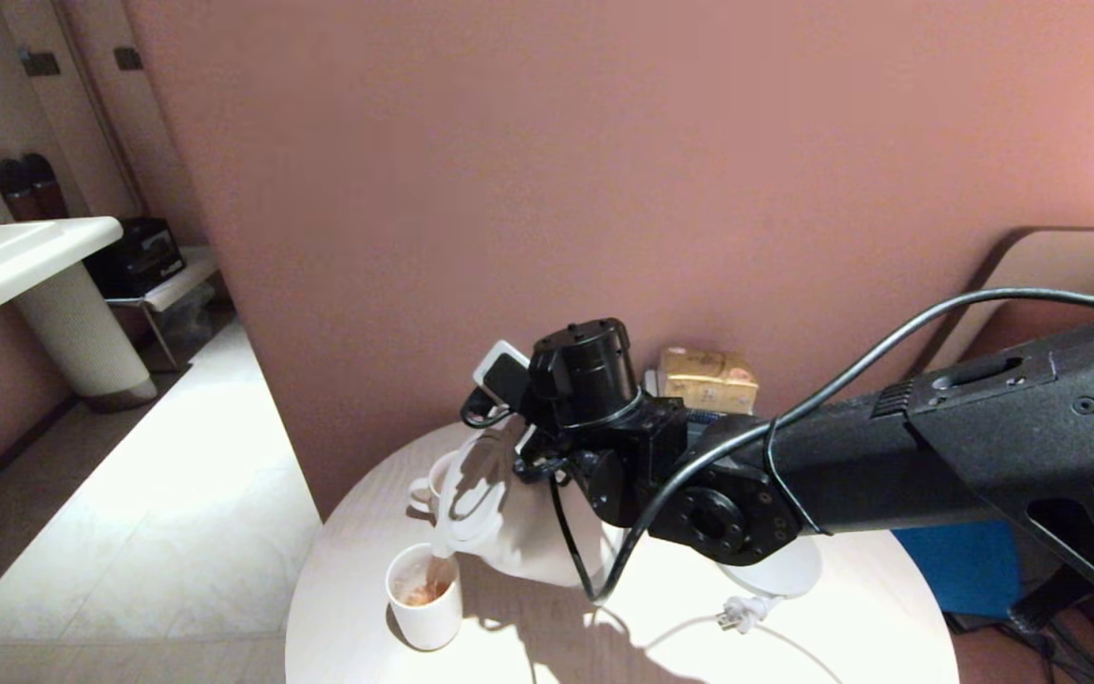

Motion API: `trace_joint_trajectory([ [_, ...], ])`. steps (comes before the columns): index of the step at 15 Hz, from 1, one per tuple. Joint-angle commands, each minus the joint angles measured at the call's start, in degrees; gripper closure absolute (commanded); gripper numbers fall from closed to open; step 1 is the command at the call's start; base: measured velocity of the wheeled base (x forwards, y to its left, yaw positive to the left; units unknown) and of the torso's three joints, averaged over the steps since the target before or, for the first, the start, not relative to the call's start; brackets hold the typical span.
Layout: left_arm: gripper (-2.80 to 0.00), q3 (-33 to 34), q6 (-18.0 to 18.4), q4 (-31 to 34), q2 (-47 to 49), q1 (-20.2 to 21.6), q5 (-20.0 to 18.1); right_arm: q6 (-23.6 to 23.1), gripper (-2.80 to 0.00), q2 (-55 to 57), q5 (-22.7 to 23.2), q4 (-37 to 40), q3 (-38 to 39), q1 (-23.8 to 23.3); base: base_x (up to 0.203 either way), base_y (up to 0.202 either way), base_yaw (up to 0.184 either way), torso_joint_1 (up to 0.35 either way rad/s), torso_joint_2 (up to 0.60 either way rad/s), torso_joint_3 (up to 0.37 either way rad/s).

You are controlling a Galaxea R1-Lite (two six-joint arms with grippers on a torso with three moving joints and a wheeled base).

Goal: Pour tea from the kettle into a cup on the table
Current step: Pour water into the cup

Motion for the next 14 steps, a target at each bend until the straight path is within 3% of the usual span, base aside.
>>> trace_joint_trajectory([
  [1, 0.00, -0.02, 0.02, 0.02, 0.07, 0.00, -0.01, -0.72, 0.00, 0.00, -0.45, -0.16, -0.08, 0.03, 0.000, 0.000, 0.000, 0.000, 0.00, 0.000],
  [14, 0.00, 0.03, 0.02, 0.02, 0.07, 0.00, -0.02, -1.03, 0.00, 0.96, -1.34, 1.54, -2.98, 0.21, 0.000, 0.000, 0.000, 0.000, 0.00, 0.000],
])
